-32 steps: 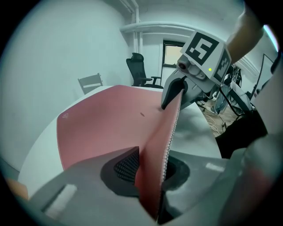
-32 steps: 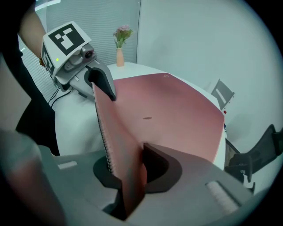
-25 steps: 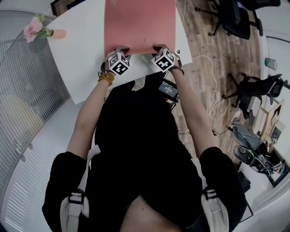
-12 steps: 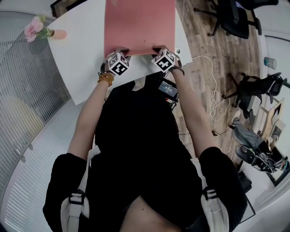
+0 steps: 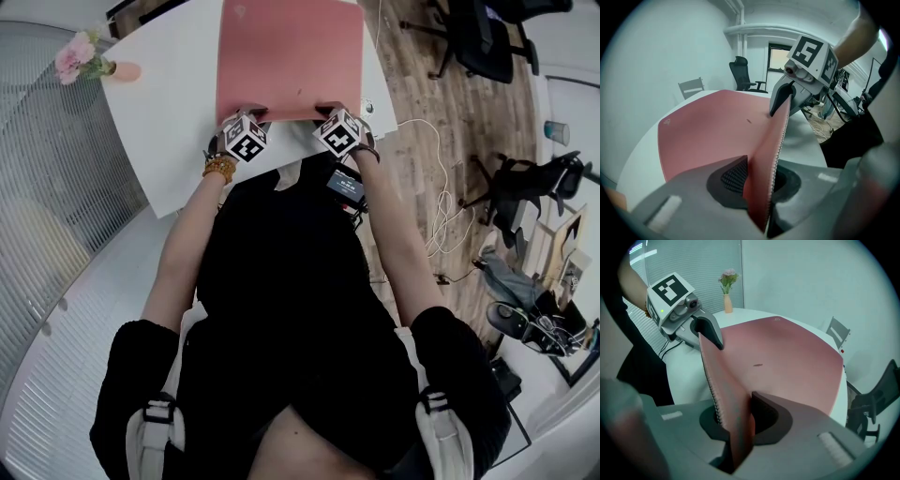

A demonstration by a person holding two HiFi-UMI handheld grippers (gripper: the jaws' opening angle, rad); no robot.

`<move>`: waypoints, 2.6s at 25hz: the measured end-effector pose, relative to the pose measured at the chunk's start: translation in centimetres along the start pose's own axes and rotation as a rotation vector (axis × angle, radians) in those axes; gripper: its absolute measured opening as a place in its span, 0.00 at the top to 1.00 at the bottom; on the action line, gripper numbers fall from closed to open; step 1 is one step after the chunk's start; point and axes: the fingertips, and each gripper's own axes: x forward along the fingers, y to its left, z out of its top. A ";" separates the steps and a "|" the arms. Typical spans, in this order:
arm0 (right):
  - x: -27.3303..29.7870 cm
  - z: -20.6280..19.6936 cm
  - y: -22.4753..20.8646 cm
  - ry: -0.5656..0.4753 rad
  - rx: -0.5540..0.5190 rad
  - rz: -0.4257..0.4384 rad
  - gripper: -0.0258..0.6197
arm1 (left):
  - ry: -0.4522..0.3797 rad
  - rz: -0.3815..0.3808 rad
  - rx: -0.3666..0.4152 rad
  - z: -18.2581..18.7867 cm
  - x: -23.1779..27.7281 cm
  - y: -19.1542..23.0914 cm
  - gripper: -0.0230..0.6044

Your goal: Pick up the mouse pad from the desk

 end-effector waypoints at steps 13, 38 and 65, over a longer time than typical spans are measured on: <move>-0.5 -0.4 1.9 0.044 0.013 0.048 0.85 | 0.004 -0.056 -0.026 -0.9 -1.1 -1.1 0.87; -4.6 0.8 3.2 -0.032 0.036 0.092 0.89 | -0.073 -0.136 -0.143 1.1 -4.8 -2.4 0.87; -11.3 2.8 7.2 -0.107 0.094 0.171 0.88 | -0.188 -0.282 -0.305 2.1 -11.8 -6.3 0.87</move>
